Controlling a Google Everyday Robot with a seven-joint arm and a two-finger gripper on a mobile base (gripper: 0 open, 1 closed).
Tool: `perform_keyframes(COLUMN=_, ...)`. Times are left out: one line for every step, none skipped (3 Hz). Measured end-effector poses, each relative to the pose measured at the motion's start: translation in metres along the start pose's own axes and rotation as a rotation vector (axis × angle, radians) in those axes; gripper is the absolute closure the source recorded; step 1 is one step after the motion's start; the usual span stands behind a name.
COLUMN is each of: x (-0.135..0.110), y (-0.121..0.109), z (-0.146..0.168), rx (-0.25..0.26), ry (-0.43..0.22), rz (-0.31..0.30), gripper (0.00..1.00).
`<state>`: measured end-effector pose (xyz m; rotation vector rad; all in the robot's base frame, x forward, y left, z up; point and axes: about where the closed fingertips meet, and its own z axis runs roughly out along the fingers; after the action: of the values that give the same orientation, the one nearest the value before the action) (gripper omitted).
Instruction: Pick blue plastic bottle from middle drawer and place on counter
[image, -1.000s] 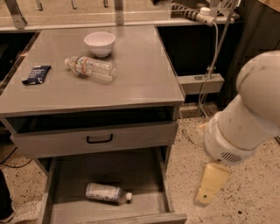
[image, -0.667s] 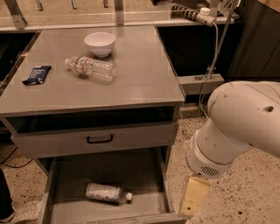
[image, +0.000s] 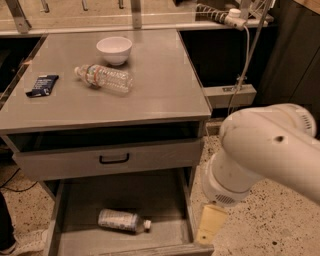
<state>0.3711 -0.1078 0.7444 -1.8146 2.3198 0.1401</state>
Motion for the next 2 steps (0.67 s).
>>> perform_keyframes(x=-0.0212, y=-0.022, z=0.0743, rx=0.037, ry=-0.004, rz=0.025, gripper=0.0)
perform_keyframes(x=-0.0212, y=-0.022, z=0.0744, rx=0.037, ry=-0.004, rz=0.025, gripper=0.0)
